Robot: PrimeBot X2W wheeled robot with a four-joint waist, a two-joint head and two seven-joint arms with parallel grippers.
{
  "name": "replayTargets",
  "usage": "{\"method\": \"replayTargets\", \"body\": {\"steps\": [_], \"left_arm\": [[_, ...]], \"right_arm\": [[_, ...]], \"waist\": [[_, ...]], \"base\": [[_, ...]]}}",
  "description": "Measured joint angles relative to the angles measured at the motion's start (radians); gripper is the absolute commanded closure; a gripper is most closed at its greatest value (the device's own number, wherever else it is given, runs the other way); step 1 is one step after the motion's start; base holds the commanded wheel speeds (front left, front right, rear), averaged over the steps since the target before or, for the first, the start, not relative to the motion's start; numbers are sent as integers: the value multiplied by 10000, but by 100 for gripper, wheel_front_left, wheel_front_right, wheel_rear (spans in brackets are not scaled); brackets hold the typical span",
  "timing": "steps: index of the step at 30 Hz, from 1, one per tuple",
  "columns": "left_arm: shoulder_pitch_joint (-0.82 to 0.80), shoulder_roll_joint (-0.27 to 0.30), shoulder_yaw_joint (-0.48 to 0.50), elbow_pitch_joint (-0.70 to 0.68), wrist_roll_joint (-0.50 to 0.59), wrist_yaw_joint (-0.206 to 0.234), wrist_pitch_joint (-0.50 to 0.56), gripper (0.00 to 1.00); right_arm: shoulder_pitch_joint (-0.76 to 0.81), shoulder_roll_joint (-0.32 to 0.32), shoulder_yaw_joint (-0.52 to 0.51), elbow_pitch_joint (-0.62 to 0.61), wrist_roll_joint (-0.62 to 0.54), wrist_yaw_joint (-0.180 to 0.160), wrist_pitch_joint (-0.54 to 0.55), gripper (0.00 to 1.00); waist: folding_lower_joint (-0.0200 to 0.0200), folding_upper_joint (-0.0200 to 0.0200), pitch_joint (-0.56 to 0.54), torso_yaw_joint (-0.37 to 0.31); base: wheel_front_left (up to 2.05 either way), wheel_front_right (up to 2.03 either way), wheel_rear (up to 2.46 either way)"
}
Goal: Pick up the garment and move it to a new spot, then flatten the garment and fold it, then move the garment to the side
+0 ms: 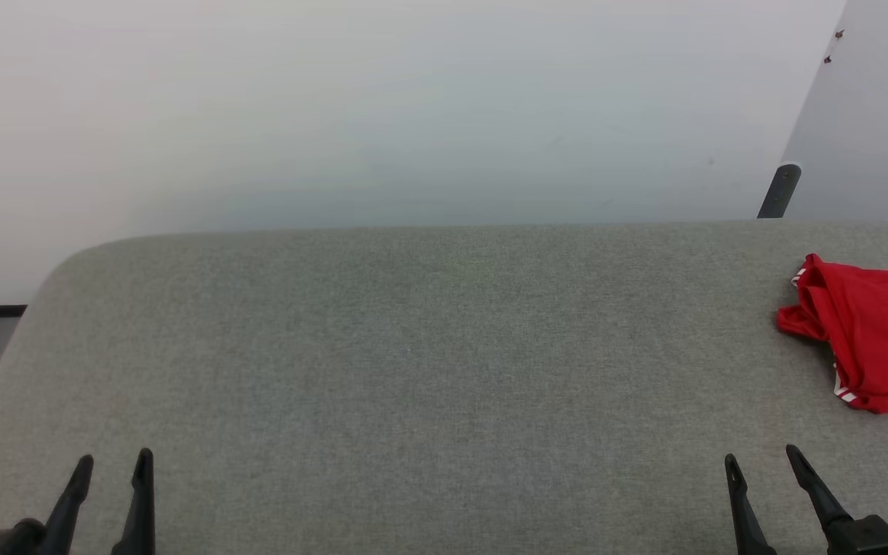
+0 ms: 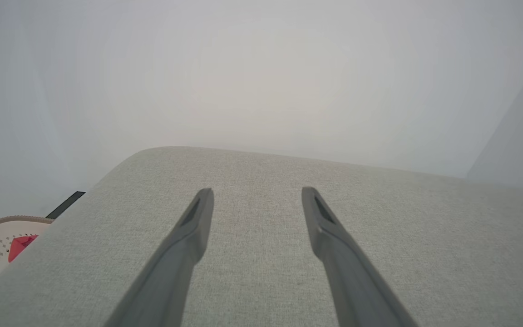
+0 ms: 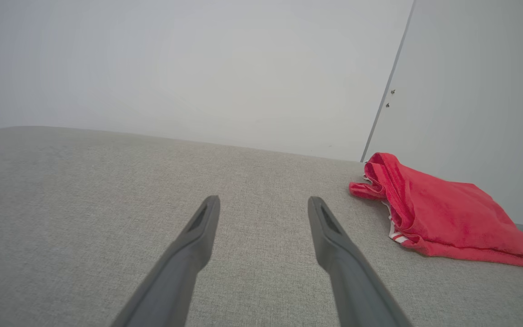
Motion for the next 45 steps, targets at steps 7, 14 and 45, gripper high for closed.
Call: {"method": "replayTargets", "body": {"steps": [7,14,45], "left_arm": [[24,-35,90,-2,-35,0,0,0],[236,-633,-35,520,-94,2,54,100],[-515,-1505,109,585,-4243,2,1427,100]], "right_arm": [[6,-2,13,-109,-88,0,0,0],[201,50,8,476,-38,0,81,100],[-546,128,-326,690,5935,0,1434,100]], "waist": [[0,0,-35,-19],[0,0,-31,-21],[0,0,128,-13]], "base": [[0,0,0],[0,0,0],[0,0,0]]}}
